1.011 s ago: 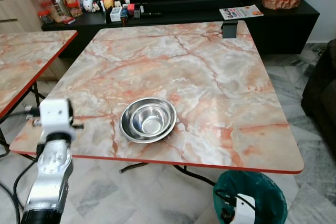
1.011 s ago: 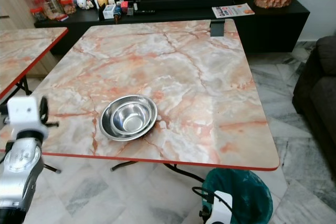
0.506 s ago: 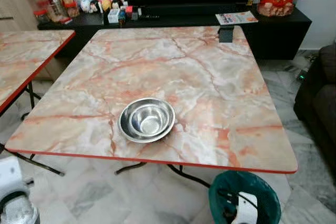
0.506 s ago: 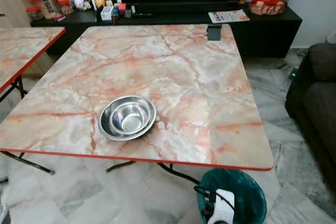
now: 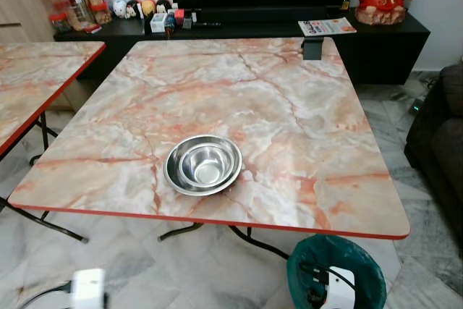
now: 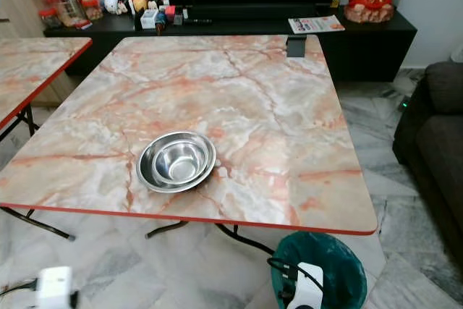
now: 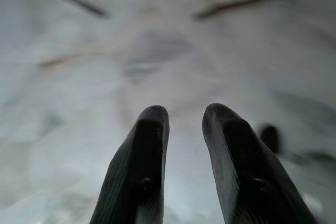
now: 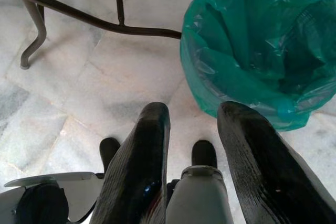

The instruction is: Setting the table

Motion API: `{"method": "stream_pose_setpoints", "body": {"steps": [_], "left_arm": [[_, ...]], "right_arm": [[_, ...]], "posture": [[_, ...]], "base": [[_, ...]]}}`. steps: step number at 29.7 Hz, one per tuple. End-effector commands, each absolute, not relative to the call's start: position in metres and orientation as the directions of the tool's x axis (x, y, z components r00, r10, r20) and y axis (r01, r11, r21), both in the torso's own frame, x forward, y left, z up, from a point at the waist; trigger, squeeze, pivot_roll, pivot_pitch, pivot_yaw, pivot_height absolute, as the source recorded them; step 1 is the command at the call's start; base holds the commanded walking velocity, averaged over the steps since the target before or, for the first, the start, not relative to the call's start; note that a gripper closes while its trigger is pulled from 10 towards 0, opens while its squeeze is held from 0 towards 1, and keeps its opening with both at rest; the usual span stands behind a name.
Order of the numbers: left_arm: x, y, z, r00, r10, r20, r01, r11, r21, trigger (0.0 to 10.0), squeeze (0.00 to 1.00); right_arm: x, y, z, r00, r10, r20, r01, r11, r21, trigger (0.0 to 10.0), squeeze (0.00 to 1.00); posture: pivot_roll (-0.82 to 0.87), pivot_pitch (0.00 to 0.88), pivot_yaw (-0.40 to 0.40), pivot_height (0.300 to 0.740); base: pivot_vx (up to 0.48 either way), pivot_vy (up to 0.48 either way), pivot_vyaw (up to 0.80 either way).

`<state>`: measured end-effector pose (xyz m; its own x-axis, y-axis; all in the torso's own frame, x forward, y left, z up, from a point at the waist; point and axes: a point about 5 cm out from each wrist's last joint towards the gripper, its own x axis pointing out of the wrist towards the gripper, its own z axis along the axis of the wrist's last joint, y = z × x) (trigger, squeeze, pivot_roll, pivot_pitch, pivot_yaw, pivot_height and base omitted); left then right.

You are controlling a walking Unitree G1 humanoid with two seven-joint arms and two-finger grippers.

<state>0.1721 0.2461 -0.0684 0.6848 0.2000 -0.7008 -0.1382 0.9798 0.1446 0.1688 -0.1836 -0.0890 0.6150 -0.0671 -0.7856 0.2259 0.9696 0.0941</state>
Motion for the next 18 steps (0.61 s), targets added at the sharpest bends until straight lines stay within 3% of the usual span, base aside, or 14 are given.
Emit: {"method": "stream_pose_setpoints", "body": {"steps": [1,3,7,15,18], "left_arm": [[0.172,0.245,-0.07,0.68,0.159,-0.716,-0.094,0.987,0.13,10.0,0.0],[0.172,0.244,-0.07,0.679,0.15,-0.719,-0.088,0.989,0.123,10.0,0.0],[0.173,0.199,-0.083,0.626,-0.014,-0.78,0.105,0.992,0.067,10.0,0.0],[0.176,0.187,-0.085,0.604,-0.024,-0.797,0.108,0.993,0.052,10.0,0.0],[0.177,0.188,-0.085,0.604,-0.02,-0.797,0.106,0.993,0.055,10.0,0.0]], "right_arm": [[0.17,-0.182,-0.089,0.611,-0.06,-0.789,0.213,0.973,0.091,10.0,0.0],[0.17,-0.182,-0.089,0.611,-0.06,-0.789,0.213,0.973,0.091,10.0,0.0],[0.174,-0.168,-0.088,0.605,0.047,-0.795,-0.004,0.998,0.056,10.0,0.0],[0.184,-0.16,-0.084,0.619,0.075,-0.782,-0.046,0.997,0.06,10.0,0.0],[0.184,-0.163,-0.084,0.62,0.054,-0.782,-0.014,0.998,0.058,10.0,0.0]], "posture": [[0.09,0.02,0.069,0.74],[0.09,0.02,0.069,0.74],[0.06,0.017,0.053,0.74],[0.02,0.01,0.06,0.74],[0.02,0.002,0.06,0.74]], "base": [[0.0,0.0,0.0],[0.0,0.0,0.0],[0.0,0.0,0.0],[0.0,0.0,0.0],[0.0,0.296,0.0]]}}
